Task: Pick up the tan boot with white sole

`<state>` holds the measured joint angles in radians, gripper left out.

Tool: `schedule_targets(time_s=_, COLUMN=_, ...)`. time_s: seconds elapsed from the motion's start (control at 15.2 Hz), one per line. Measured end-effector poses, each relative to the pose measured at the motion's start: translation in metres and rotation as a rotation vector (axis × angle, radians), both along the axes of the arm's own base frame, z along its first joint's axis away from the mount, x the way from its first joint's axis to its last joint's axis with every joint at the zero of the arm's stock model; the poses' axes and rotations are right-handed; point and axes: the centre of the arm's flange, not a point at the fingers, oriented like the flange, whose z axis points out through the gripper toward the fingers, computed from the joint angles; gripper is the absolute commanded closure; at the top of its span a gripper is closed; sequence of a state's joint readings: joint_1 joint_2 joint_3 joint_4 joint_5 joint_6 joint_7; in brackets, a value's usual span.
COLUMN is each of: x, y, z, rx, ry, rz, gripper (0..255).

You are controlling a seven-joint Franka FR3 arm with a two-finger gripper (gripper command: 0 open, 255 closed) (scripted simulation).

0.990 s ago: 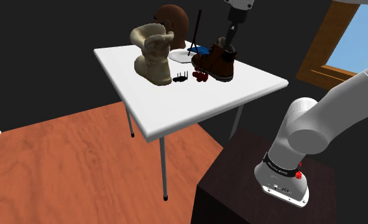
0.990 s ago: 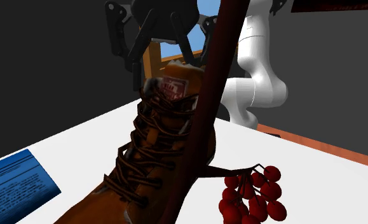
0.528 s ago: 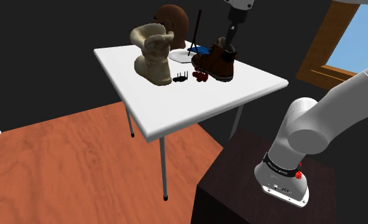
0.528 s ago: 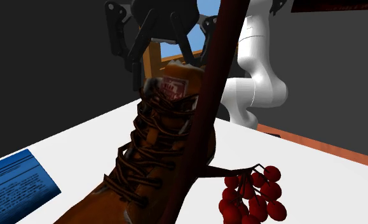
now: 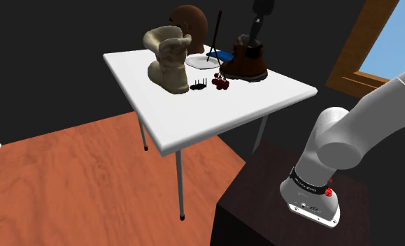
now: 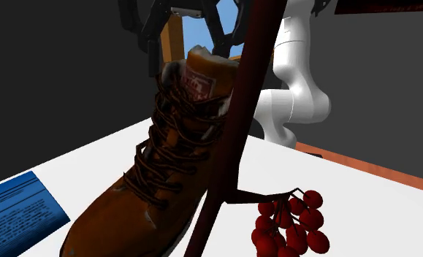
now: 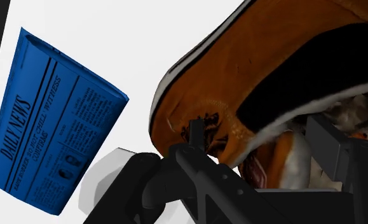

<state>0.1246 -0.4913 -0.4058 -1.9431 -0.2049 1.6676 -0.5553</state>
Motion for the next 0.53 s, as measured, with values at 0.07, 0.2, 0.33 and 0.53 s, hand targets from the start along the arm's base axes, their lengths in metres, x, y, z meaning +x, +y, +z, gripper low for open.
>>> schedule_targets(time_s=0.07, x=0.001, y=0.000, z=0.006, rx=0.000, ry=0.000, rz=0.000, gripper=255)
schedule_targets(time_s=0.2, x=0.000, y=-0.001, z=0.015, rx=0.000, ry=0.000, rz=0.000, gripper=255)
schedule_targets(time_s=0.33, x=0.001, y=0.001, z=0.027, rx=0.000, ry=0.000, rz=0.000, gripper=255)
schedule_targets(time_s=0.53, x=0.000, y=0.001, z=0.040, rx=0.000, ry=0.000, rz=0.000, gripper=255)
